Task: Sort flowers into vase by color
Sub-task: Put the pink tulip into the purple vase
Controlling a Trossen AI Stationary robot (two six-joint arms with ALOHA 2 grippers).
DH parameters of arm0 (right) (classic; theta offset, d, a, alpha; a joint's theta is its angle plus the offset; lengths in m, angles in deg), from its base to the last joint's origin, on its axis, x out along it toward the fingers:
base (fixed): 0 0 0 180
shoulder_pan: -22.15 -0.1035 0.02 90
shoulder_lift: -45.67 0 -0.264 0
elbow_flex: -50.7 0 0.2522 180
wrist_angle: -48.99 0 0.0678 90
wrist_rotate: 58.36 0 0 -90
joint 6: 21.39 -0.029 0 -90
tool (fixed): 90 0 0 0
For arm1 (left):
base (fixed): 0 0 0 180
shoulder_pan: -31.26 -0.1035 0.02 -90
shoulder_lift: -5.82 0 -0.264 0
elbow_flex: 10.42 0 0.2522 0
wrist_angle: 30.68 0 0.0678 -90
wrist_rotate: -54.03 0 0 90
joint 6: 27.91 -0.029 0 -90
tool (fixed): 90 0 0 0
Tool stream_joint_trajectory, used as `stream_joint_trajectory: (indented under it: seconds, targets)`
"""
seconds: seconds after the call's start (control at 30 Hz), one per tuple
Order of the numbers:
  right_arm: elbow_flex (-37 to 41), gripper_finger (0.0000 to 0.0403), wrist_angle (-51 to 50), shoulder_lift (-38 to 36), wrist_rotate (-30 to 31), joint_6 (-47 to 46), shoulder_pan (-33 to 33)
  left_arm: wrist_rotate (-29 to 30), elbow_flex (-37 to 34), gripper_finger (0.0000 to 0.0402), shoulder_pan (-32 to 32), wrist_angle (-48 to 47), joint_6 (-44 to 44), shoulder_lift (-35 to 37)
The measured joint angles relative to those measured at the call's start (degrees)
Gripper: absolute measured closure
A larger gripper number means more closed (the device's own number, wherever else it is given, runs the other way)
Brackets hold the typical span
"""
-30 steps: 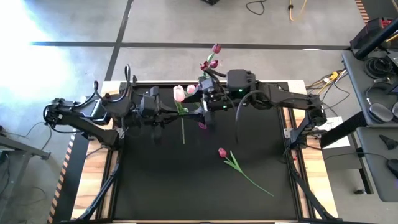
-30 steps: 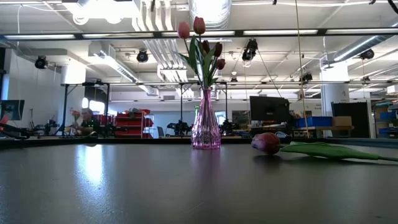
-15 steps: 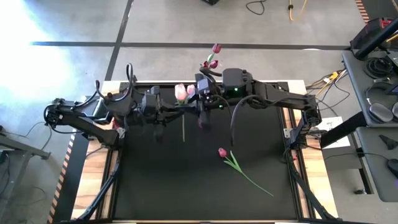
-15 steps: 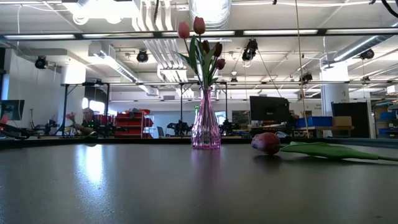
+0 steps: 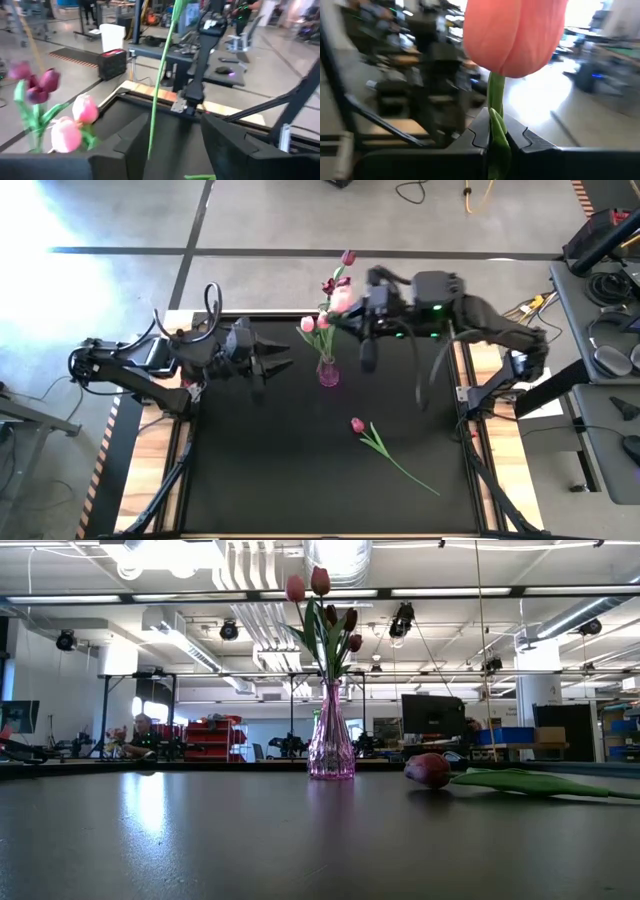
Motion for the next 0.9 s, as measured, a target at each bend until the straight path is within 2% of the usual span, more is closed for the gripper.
stream_joint_trajectory:
  seconds: [0.1, 0.2, 0.47, 0.6, 0.9]
  targets:
    - [2.29, 0.0393, -3.38, -3.1, 6.0, 1.0, 0.0, 2.14, -0.27, 0.0228, -0.02, -2.21, 0.4, 0.79]
    - [7.66, 0.0393, -1.51, -5.89, 9.16, 1.71, 0.04, 4.11, -1.46, 0.0226, -0.04, -2.45, 0.6, 1.61]
    - [28.1, 0.0393, 14.63, -11.87, 9.77, 4.31, 2.19, 6.17, -5.57, 0.0226, -0.02, -1.46, 3.75, 3.53]
    - [35.52, 0.0393, 21.96, -13.02, 9.71, 4.36, 3.6, 6.25, -9.29, 0.0226, -0.02, 1.52, 5.2, 5.04]
    - [39.23, 0.0394, 26.72, -12.47, 9.22, 3.68, 4.92, 8.78, -15.56, 0.0233, -0.02, 6.35, 8.15, 9.68]
